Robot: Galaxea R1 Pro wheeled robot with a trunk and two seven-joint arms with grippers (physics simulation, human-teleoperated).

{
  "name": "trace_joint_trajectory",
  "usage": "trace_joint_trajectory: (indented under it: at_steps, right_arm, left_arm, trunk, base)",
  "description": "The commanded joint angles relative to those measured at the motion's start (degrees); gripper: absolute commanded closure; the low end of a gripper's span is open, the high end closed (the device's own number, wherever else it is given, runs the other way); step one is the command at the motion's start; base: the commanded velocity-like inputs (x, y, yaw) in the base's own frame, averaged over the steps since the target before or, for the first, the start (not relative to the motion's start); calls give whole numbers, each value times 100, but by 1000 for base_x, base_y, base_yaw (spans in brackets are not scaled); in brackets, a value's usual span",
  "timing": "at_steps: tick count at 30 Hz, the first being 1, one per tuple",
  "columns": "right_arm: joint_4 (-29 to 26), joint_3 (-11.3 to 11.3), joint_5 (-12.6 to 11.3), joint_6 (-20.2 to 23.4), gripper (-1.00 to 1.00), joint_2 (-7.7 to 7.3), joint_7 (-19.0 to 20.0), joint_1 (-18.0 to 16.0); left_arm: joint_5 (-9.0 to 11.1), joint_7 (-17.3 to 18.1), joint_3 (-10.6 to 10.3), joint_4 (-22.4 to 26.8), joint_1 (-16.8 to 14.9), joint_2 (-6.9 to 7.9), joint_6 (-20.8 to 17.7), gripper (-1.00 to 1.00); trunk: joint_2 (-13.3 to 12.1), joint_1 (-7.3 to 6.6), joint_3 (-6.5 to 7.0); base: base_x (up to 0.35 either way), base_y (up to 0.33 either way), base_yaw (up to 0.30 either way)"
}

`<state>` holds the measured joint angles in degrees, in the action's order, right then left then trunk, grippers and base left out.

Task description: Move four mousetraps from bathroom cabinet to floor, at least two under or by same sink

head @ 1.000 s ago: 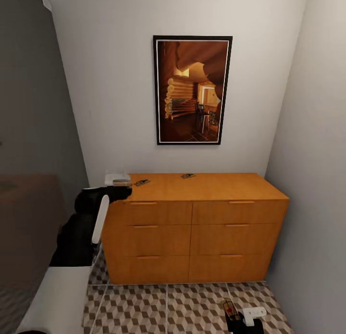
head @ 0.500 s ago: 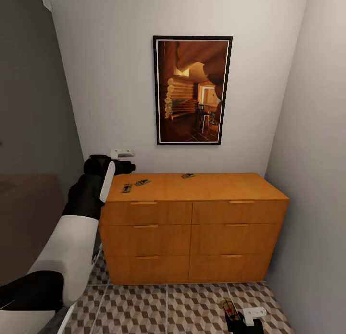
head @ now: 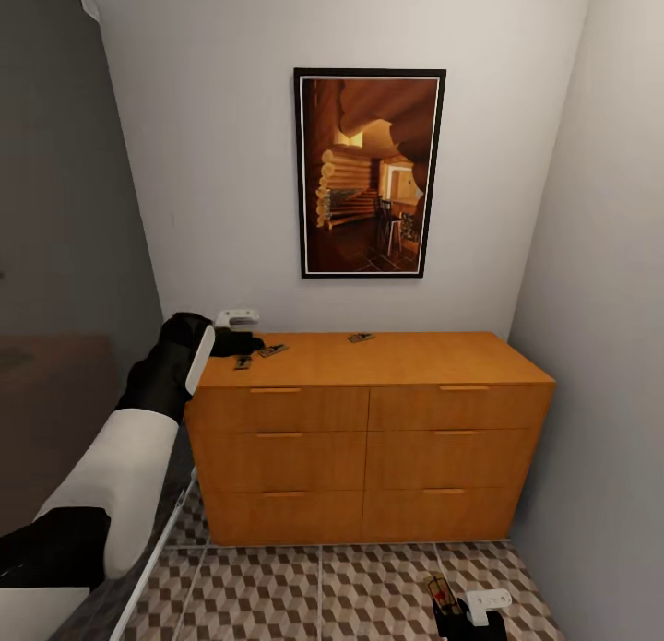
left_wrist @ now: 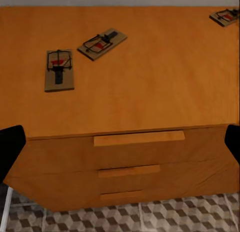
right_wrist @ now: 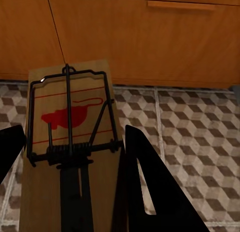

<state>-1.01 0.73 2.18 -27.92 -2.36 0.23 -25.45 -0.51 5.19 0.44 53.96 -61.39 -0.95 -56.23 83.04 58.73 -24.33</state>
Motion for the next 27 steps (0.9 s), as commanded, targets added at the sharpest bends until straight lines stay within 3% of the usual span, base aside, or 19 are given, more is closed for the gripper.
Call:
trace_joint_trajectory:
  at_steps: [1,3,8,20,27]
  right_arm:
    - [5,2,18,-17,100,-2,3,-4]
    - [5,4,19,-14,100,-2,3,-4]
    - [5,1,19,-14,100,-2,3,-4]
    - [5,3,19,-12,100,-2,4,-4]
    - [5,7,19,0,100,12,3,-4]
  left_arm:
    - [-6,114,2,39,-4,50,-19,-100]
    - [-9,329,-28,149,-4,223,-9,-100]
    - [-10,457,-65,419,-4,359,-3,-100]
    - [-3,483,-127,873,-4,393,-19,-100]
    - [-1,483,-228,857,-4,393,-9,-100]
  trunk:
    - [4,0,-7]
    - [4,0,-7]
    - [4,0,-7]
    - [4,0,-7]
    - [4,0,-7]
  base:
    - [0,0,0]
    - [0,0,0]
    - [0,0,0]
    - [0,0,0]
    - [88,0,0]
